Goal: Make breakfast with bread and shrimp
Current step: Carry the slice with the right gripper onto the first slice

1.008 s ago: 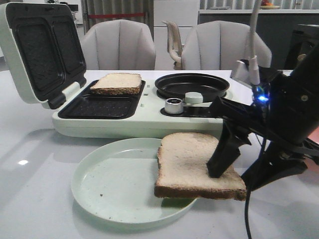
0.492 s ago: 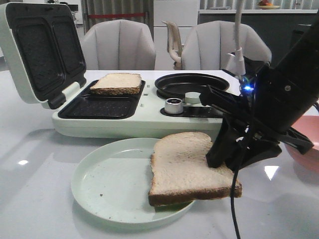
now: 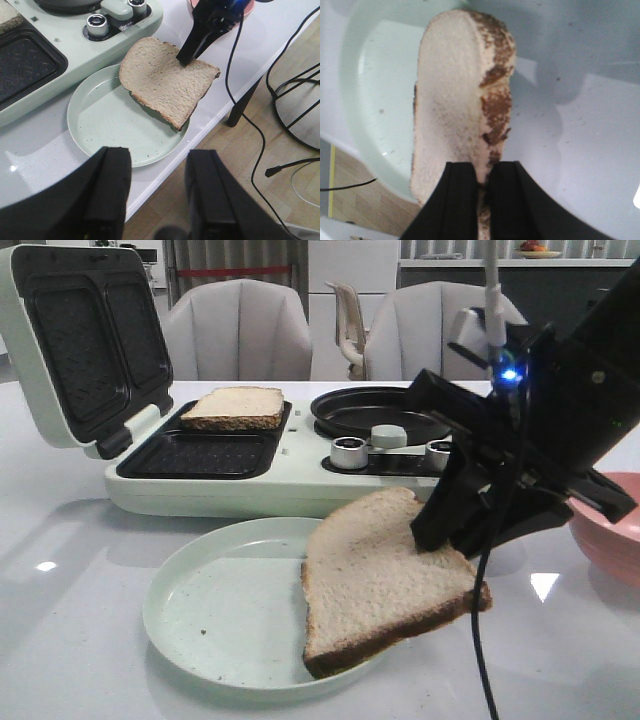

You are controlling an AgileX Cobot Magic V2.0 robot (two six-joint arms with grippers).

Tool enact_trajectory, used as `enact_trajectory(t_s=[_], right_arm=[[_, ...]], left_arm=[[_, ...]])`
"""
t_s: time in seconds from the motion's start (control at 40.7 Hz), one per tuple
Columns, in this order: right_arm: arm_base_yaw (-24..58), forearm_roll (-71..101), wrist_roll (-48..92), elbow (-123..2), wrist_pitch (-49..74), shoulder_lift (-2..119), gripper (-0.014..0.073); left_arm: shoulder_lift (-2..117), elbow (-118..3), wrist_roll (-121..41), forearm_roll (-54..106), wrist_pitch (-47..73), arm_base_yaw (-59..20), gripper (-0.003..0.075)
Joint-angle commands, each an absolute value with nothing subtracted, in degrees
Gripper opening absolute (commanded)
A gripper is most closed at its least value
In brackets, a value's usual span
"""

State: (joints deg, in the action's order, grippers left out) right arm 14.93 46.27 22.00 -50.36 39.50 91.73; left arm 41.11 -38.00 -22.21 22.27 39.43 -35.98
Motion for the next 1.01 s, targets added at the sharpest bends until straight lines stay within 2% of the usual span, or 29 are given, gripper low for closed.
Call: enact_trajectory(t_s=[0.0,0.148,0.32,0.541,0.91,0.983], right_arm=[[14.9,49.3,22.6,-52.0,42.2,85.7,0.004],[16.1,52.5,23.4,-56.0,40.7,83.1,0.004],[20.3,54.8,24.0,-63.4,34.6,86.0,0.004],[23.7,55.8,24.0,-75.7,29.9,95.2,0.004],[24.1,59.7,24.0,-91.7,26.8,111.6,0.0041],[24.1,59.7,24.0,-94.0,27.3,114.1,0.0075]], left_arm=[[40.9,-39.5,-22.2,23.5,35.4,-36.0,0.0329],[40.9,-39.5,-22.2,23.5,35.4,-36.0,0.0329],[40.9,-39.5,-22.2,23.5,35.4,-36.0,0.0329],[40.9,-39.5,-22.2,23.5,35.4,-36.0,0.0329],[40.9,-39.5,-22.2,23.5,35.6,-36.0,0.0329],[40.9,-39.5,-22.2,23.5,35.6,-36.0,0.0329]])
